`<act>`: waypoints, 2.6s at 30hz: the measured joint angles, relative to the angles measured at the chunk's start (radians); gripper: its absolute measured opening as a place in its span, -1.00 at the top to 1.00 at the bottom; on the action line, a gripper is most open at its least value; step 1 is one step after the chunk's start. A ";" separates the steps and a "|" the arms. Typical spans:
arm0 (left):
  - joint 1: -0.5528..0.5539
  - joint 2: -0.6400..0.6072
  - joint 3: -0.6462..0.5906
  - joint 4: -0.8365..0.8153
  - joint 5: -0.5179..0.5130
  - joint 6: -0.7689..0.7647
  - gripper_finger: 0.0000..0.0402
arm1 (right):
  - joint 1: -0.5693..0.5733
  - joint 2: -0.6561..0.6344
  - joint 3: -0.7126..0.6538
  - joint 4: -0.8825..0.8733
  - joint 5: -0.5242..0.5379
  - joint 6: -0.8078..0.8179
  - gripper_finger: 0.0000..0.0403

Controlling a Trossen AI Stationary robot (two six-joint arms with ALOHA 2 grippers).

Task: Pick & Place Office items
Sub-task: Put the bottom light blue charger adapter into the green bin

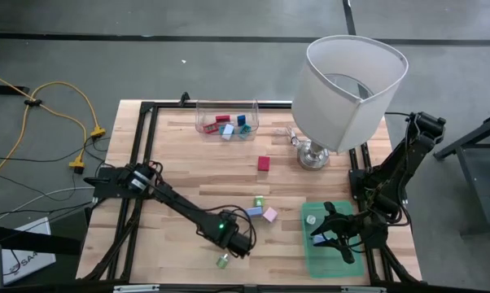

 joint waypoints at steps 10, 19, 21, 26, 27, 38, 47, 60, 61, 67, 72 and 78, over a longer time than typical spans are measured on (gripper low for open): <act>-0.003 0.001 0.000 -0.011 0.001 -0.027 -0.25 | 0.000 0.000 0.000 0.000 0.000 0.000 0.31; -0.007 0.001 0.000 -0.013 0.020 -0.017 -0.04 | 0.000 0.000 0.000 0.000 0.000 0.000 0.31; -0.006 0.001 0.000 -0.005 0.036 -0.004 -0.05 | 0.000 0.000 0.000 0.000 0.000 0.000 0.31; -0.007 0.001 0.000 -0.005 0.044 0.008 -0.05 | 0.000 0.000 0.000 0.000 0.000 0.000 0.31; -0.007 0.001 0.000 -0.006 0.044 0.015 -0.05 | 0.000 0.000 0.000 0.000 0.000 0.000 0.31; 0.002 -0.039 -0.001 0.045 -0.041 0.185 -0.05 | 0.000 0.000 0.000 -0.001 0.000 0.000 0.31; -0.009 -0.169 0.000 0.032 -0.170 0.376 -0.05 | 0.000 0.000 0.000 0.000 0.000 0.000 0.31; 0.013 -0.225 0.000 0.209 -0.297 0.980 -0.05 | 0.000 0.000 0.000 0.000 0.000 0.000 0.31; 0.020 -0.225 0.000 0.233 -0.297 1.020 -0.05 | 0.000 0.000 0.000 0.000 0.000 0.000 0.31; 0.073 -0.222 0.000 0.393 -0.261 1.290 -0.05 | 0.000 0.000 0.000 0.000 0.000 0.000 0.31; 0.115 -0.198 0.000 0.513 -0.233 1.404 -0.05 | 0.000 0.000 0.000 0.000 0.000 0.000 0.31; 0.153 -0.173 0.002 0.601 -0.213 1.456 -0.05 | 0.000 0.000 0.000 0.000 0.000 0.000 0.31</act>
